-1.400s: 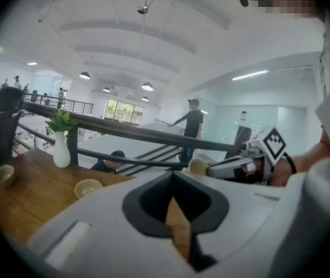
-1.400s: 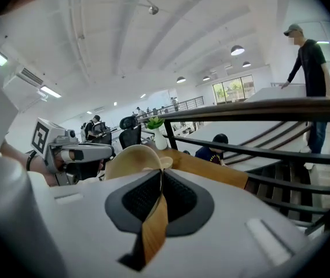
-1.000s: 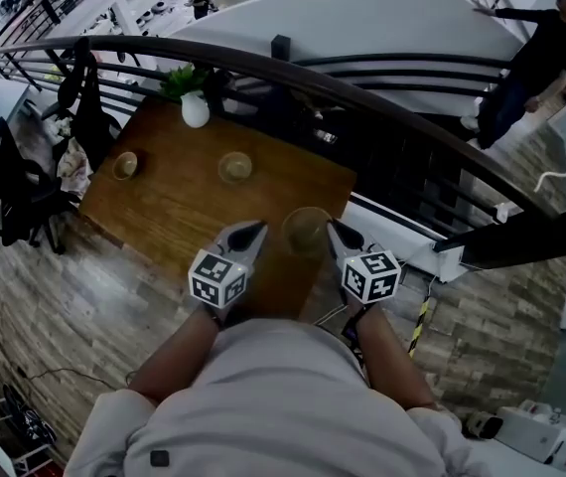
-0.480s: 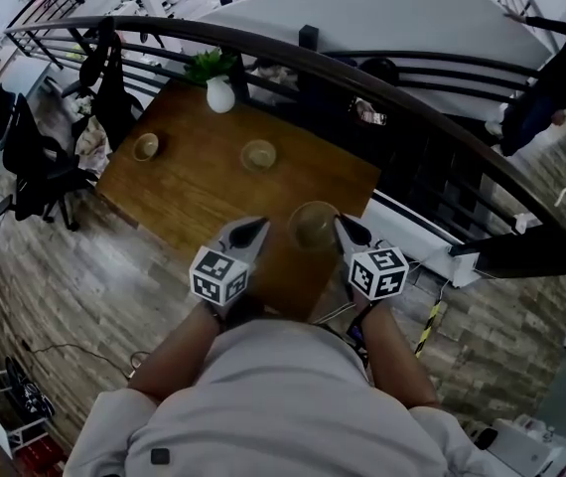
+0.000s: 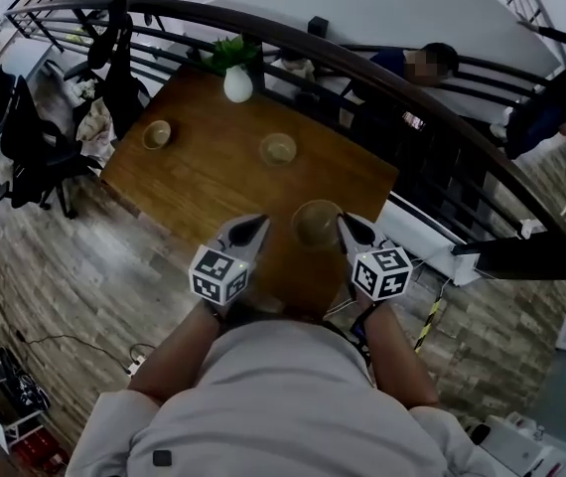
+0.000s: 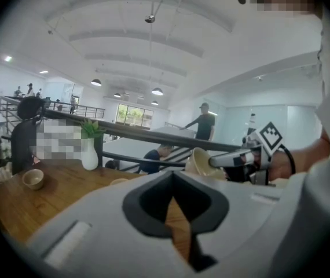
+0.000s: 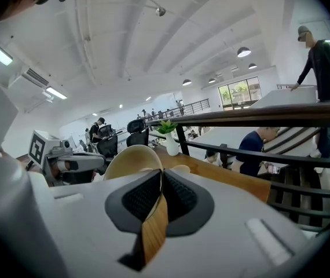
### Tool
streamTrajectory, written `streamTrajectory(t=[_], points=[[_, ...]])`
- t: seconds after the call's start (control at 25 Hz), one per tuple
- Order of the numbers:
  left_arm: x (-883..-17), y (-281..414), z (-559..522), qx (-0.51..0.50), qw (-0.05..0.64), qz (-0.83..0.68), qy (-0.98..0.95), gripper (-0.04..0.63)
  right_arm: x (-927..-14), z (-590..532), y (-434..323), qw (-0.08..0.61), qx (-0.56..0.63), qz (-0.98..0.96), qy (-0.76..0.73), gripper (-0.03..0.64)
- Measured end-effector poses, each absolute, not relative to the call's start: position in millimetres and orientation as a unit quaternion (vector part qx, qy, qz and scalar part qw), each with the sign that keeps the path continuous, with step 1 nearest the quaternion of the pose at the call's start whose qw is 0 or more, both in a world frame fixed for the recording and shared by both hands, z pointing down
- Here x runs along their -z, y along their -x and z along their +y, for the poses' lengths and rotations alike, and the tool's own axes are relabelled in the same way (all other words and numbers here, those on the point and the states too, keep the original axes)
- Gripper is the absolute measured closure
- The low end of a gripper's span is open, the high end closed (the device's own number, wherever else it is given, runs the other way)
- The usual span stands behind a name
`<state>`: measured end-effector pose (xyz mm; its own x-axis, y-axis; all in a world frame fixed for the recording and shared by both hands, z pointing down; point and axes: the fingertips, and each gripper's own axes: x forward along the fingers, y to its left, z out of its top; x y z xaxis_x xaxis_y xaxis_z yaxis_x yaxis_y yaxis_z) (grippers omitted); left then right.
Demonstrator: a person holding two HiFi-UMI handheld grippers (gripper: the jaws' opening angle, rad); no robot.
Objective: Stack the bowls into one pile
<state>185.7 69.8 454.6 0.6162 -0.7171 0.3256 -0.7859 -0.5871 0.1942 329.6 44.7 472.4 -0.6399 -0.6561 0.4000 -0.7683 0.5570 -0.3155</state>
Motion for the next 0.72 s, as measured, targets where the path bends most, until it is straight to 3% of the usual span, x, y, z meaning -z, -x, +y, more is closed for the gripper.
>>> streamTrajectory(t=[0.72], points=[[-446.4, 52.6, 72.0, -0.117, 0.150, -0.387, -0.902, 0.591, -470.1, 46.3, -103.6, 0.104, -0.241, -0.854, -0.449, 0.594]])
